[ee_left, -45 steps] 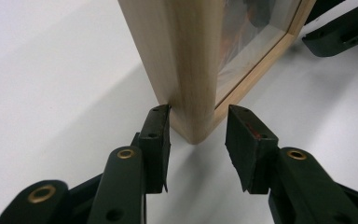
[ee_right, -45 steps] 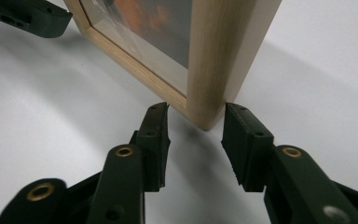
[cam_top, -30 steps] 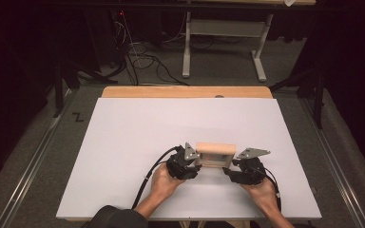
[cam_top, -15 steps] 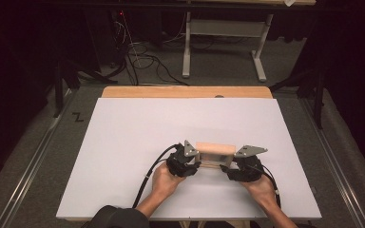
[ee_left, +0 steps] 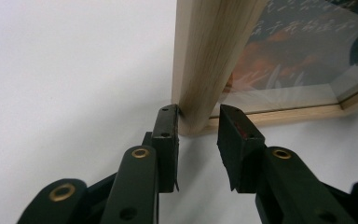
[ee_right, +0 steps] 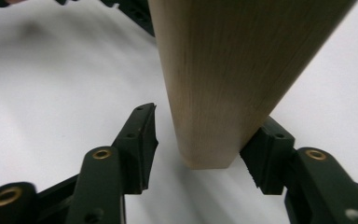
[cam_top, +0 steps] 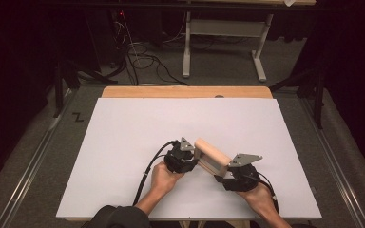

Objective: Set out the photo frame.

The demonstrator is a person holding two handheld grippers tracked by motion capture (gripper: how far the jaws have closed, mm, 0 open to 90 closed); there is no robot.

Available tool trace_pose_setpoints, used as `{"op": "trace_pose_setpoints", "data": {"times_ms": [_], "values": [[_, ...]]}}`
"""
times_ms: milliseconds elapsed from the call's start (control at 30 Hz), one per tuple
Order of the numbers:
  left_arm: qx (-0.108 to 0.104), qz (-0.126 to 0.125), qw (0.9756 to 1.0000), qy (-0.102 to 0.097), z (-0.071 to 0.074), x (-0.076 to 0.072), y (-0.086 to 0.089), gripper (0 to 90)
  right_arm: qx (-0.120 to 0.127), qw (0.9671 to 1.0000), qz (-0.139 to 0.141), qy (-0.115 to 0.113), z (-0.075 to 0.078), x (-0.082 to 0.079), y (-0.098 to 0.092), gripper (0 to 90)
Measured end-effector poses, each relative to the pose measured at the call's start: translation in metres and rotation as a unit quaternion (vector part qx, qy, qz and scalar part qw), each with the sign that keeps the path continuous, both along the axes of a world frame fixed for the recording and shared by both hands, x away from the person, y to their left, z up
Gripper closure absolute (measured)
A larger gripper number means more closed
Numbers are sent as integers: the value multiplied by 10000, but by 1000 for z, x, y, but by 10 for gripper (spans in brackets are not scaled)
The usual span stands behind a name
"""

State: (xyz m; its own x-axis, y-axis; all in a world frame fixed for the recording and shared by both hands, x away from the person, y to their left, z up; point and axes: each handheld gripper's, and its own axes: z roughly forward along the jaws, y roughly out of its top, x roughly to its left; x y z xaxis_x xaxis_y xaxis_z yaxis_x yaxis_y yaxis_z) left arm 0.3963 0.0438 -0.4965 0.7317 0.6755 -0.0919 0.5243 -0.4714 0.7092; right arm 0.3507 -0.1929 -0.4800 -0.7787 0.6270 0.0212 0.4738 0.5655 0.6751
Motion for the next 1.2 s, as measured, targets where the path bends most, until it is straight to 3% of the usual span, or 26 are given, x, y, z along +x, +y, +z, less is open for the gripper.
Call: {"op": "trace_pose_setpoints", "data": {"times_ms": [133, 267, 433, 567, 867, 1200], "values": [[0, -18, 10000, 13, -1, 1, 0, 683, 15, 9998, 51, 166, 5, -3, -10, 444], [39, -23, 10000, 42, -2, 1, 0, 684, 97, 9999, 24, 131, 12, -6, -29, 504], [57, 1, 9999, 92, -3, 2, -1, 693, 15, 9989, -467, 28, 12, 7, -44, 582], [119, 17, 9998, 145, -5, 3, -2, 699, -157, 9983, -559, -19, 6, 21, -42, 576], [115, 17, 9998, 131, -5, 2, -2, 701, -420, 9983, -405, 3, -2, 26, -30, 571], [119, -11, 9999, 91, -4, 3, -1, 711, -416, 9970, -659, -30, -4, 38, -29, 564]]}}
